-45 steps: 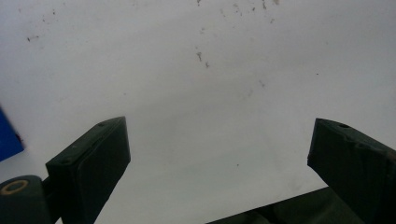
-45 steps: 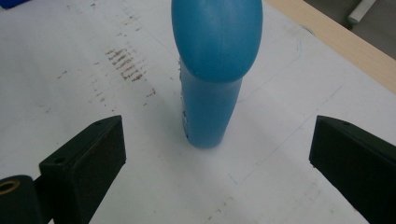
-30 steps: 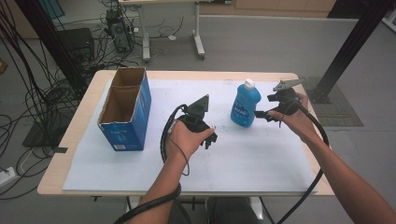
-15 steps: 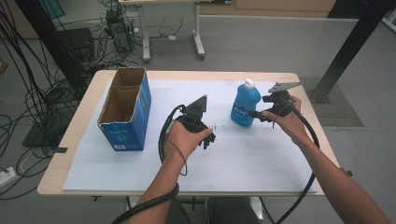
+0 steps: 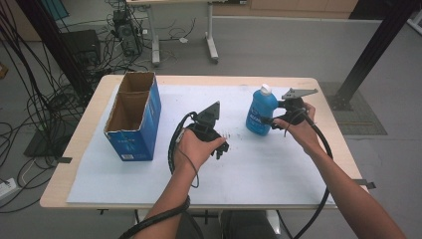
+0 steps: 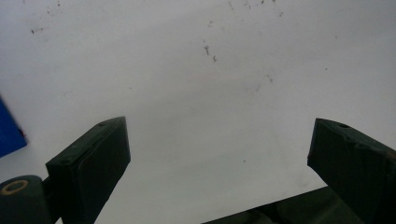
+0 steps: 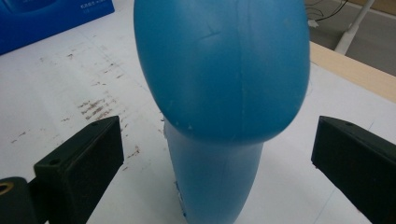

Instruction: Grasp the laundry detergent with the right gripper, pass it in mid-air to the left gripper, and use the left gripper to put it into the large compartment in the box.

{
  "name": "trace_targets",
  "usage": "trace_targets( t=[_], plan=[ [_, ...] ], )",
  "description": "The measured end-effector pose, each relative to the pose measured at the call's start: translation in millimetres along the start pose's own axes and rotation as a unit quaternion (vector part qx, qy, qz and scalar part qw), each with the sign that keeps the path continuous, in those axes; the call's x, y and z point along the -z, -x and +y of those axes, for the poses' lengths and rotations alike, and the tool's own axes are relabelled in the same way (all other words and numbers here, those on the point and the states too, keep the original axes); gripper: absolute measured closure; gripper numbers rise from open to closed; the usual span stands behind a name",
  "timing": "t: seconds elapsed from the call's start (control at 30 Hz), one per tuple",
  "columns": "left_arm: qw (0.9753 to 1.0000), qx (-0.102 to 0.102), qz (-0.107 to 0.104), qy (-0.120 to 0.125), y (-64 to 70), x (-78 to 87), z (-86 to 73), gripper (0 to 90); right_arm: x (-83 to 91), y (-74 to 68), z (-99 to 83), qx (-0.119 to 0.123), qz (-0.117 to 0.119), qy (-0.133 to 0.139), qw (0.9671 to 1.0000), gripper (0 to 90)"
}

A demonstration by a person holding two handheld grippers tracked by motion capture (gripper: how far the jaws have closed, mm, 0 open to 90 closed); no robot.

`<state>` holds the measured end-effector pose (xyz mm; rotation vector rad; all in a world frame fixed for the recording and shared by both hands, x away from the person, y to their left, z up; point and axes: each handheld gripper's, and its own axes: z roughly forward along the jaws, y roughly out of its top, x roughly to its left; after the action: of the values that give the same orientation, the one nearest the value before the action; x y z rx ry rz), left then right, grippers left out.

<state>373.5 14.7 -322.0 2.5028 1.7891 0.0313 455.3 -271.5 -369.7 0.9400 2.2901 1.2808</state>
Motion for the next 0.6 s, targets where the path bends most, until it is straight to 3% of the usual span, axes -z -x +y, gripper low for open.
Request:
trace_targets(
  t=[0.6],
  plan=[
    [1.0, -0.002, -0.002, -0.001, 2.2, -1.4, 0.9, 6.2, -15.5, -0.3, -2.8, -0.003, 0.0, 0.023, 0.9997, 1.9]
  ],
)
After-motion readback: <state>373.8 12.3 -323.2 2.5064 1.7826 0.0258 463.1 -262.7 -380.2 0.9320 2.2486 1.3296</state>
